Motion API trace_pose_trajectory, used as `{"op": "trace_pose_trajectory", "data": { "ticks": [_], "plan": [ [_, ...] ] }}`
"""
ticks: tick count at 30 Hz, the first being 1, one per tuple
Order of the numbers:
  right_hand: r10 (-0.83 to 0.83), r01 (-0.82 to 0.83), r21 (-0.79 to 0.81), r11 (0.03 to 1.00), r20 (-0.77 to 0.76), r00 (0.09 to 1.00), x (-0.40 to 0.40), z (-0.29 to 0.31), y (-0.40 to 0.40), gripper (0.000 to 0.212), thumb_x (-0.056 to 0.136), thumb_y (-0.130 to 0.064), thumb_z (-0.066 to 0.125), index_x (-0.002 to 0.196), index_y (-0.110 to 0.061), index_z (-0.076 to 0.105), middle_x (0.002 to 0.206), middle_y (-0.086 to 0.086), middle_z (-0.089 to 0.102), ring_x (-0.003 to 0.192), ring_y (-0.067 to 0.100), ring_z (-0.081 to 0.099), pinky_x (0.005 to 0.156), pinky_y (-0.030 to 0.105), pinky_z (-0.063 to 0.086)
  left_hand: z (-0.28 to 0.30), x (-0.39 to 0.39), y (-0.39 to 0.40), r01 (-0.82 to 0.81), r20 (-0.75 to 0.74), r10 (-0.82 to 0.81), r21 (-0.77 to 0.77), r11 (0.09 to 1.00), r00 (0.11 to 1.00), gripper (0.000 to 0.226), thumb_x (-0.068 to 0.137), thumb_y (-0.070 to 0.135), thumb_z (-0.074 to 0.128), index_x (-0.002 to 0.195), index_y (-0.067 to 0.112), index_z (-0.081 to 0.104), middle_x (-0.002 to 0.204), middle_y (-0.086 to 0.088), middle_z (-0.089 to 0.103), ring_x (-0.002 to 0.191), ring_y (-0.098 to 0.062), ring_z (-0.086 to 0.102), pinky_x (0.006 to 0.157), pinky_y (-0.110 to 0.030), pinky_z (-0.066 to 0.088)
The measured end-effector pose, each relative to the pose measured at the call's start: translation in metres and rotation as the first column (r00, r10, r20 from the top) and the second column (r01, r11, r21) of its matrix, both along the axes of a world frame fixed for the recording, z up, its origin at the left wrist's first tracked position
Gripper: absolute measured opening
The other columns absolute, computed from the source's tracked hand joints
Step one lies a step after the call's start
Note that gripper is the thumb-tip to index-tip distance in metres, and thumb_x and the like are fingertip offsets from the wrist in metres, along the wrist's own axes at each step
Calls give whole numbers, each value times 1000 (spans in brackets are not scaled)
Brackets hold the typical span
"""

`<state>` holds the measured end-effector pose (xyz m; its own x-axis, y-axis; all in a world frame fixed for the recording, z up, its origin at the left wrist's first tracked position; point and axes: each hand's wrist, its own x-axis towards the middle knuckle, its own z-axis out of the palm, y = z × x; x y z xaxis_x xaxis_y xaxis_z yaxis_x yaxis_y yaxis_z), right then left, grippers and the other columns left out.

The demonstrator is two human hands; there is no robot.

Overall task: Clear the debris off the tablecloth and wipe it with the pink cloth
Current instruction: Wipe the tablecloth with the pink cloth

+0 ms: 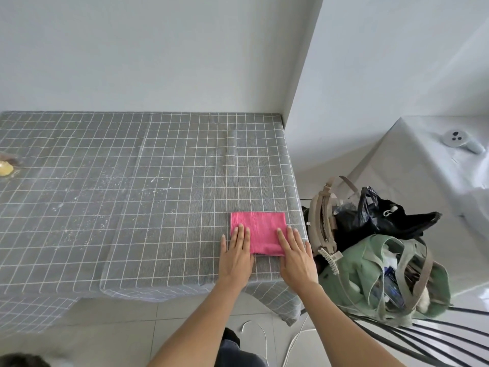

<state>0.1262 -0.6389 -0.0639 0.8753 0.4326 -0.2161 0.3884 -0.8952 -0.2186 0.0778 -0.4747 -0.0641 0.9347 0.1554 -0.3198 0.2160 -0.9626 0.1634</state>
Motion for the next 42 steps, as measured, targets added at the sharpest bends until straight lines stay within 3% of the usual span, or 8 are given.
{"op": "trace_pose_trajectory", "data": {
  "ticks": [5,10,13,22,30,36,42],
  "plan": [
    [7,-7,-14,1000,20,1000,7,11,7,65,100,-17,29,153,-17,-9,161,2,-12,139,14,-24,118,40,-8,5,5,4,33,10,-34,73,997,999,67,103,30,33,146,8,-13,158,-11,-10,147,-23,-6,114,-48,-10],
    [33,-33,4,999,70,997,21,36,26,63,100,-17,29,153,-12,-5,161,4,-7,144,16,-19,119,40,-7,32,16,21,3,93,-11,89,996,996,61,103,30,32,150,4,3,158,-15,6,147,-24,6,115,-49,-9],
    [75,-79,38,996,91,993,26,54,52,62,101,-19,30,154,-12,-3,162,4,-7,148,19,-13,118,39,-8,51,16,47,-36,144,21,101,994,989,61,103,27,32,150,3,2,158,-16,7,147,-24,7,114,-48,-11],
    [297,-306,58,950,133,946,16,92,181,60,104,-26,25,153,-12,-6,161,6,-11,147,22,-16,116,40,-11,93,-27,167,-210,184,175,193,958,967,66,101,25,38,150,4,0,159,-14,6,147,-23,7,117,-53,-6],
    [463,-471,84,878,94,881,-26,98,305,55,104,-28,24,154,-15,8,162,10,-5,148,26,-11,118,40,-7,106,-94,283,-347,154,325,147,926,933,54,103,32,28,151,10,14,159,-13,7,147,-27,7,118,-48,1],
    [475,-479,65,876,64,878,-36,97,390,55,103,-26,25,154,-14,10,162,10,-1,149,25,-9,119,42,-5,104,-110,367,-331,160,310,123,936,937,48,102,29,28,147,12,28,159,-12,11,146,-26,11,117,-48,4],
    [404,-408,40,912,75,911,-14,102,455,54,104,-26,27,154,-15,10,162,10,0,149,26,-7,120,43,-1,107,-76,443,-252,187,224,138,958,956,47,102,29,32,145,12,31,159,-10,9,146,-25,13,117,-52,7]
  ]
}}
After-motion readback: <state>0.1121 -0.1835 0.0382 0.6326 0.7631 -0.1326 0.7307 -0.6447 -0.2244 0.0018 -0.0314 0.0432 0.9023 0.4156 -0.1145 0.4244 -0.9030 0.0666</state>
